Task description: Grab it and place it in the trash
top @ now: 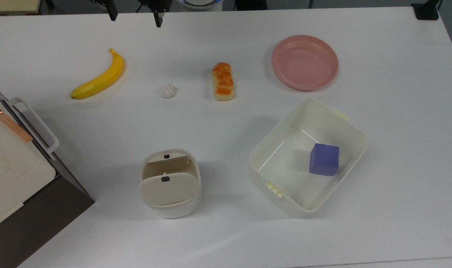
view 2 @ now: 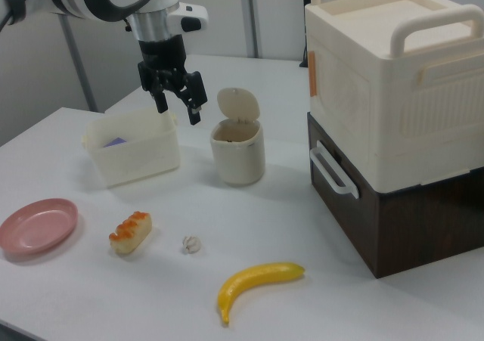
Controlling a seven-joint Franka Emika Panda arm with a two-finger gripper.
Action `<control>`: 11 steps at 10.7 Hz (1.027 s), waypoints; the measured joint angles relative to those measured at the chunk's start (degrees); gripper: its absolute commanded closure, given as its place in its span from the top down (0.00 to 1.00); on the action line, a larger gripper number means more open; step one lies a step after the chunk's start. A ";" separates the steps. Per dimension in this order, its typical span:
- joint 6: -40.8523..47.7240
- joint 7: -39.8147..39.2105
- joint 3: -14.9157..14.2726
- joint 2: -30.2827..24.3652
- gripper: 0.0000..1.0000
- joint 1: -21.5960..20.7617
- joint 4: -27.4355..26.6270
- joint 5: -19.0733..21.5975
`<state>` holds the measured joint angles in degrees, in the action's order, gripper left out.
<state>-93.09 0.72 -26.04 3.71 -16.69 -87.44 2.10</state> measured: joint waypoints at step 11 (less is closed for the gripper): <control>0.17 -0.03 0.89 -0.54 1.00 -0.07 -2.30 -1.82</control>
<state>-92.92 0.70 -25.15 3.17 -16.76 -89.74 0.28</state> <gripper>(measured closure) 0.000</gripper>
